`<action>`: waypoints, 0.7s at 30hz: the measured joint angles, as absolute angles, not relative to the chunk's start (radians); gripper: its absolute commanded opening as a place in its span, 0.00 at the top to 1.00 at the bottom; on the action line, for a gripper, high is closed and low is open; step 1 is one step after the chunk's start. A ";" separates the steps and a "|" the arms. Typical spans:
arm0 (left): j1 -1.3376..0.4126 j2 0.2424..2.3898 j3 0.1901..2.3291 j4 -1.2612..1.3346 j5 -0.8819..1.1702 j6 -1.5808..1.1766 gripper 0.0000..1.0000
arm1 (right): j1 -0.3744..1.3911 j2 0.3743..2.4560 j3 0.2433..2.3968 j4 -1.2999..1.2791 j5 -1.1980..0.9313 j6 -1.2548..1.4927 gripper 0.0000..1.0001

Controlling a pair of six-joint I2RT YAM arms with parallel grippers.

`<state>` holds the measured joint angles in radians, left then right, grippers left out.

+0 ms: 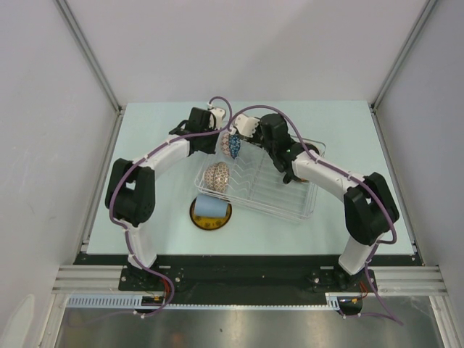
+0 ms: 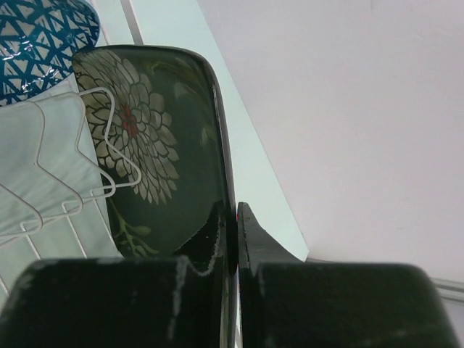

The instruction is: Load the mixed dishes into the dish rack

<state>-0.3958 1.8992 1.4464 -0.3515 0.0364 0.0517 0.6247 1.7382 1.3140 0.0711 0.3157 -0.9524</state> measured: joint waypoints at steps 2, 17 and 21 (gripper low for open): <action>-0.395 1.899 1.446 -0.349 0.038 0.052 0.89 | 0.615 1.734 1.315 0.065 0.305 -0.943 1.00; -0.394 1.899 1.445 -0.345 0.042 0.051 0.89 | 0.557 1.703 1.315 0.025 0.228 -0.897 1.00; -0.394 1.899 1.441 -0.334 0.057 0.049 0.89 | 0.529 1.688 1.308 0.017 0.199 -0.876 1.00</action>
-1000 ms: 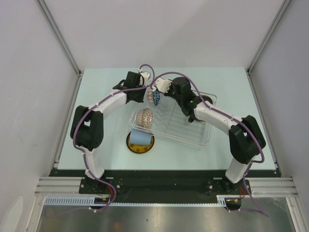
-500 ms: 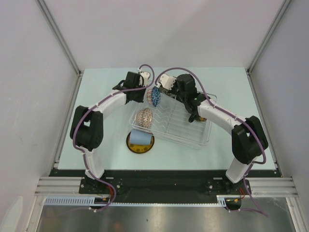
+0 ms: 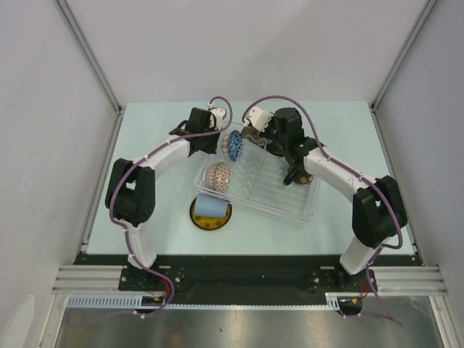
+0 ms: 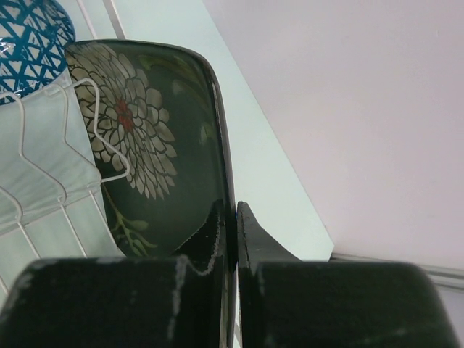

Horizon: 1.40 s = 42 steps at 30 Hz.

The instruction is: Load the mixed dishes into the dish rack

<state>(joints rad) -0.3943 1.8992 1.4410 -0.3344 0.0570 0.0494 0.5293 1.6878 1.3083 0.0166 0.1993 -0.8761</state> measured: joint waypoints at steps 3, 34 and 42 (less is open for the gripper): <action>-0.394 1.899 1.439 -0.326 0.064 0.045 0.89 | 0.507 1.673 1.301 0.007 0.189 -0.852 1.00; -0.388 1.898 1.423 -0.292 0.075 0.022 0.89 | 0.598 1.882 1.642 -0.271 0.427 -0.797 1.00; -0.381 1.890 1.402 -0.263 0.083 -0.001 0.89 | 0.625 1.914 1.689 -0.310 0.506 -0.781 1.00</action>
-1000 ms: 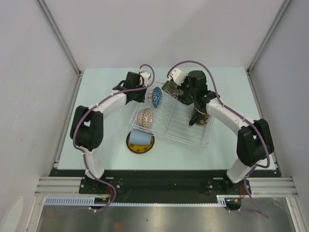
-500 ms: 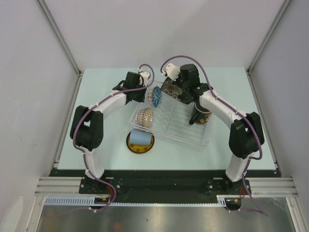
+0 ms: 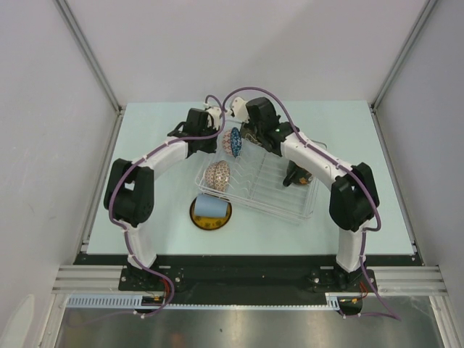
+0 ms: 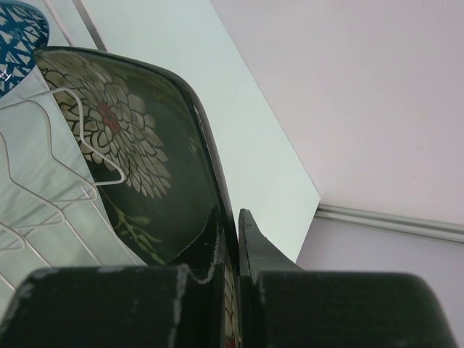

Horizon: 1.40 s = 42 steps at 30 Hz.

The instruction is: Load the mixed dishes into the dish rack

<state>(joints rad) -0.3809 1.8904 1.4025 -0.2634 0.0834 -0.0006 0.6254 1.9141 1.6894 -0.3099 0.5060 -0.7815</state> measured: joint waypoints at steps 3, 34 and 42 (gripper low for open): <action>-0.381 1.890 1.402 -0.263 0.083 0.000 0.89 | 0.626 1.919 1.699 -0.322 0.515 -0.772 1.00; -0.383 1.915 1.478 -0.368 0.072 0.010 0.90 | 0.607 1.954 1.774 -0.392 0.529 -0.691 1.00; -0.361 1.915 1.472 -0.353 0.059 0.002 0.90 | 0.641 2.035 1.866 -0.386 0.554 -0.720 0.99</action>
<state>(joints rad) -0.3614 1.9148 1.4719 -0.3531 0.0589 0.0017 0.6407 2.0350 1.8664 -0.3859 0.5545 -0.7200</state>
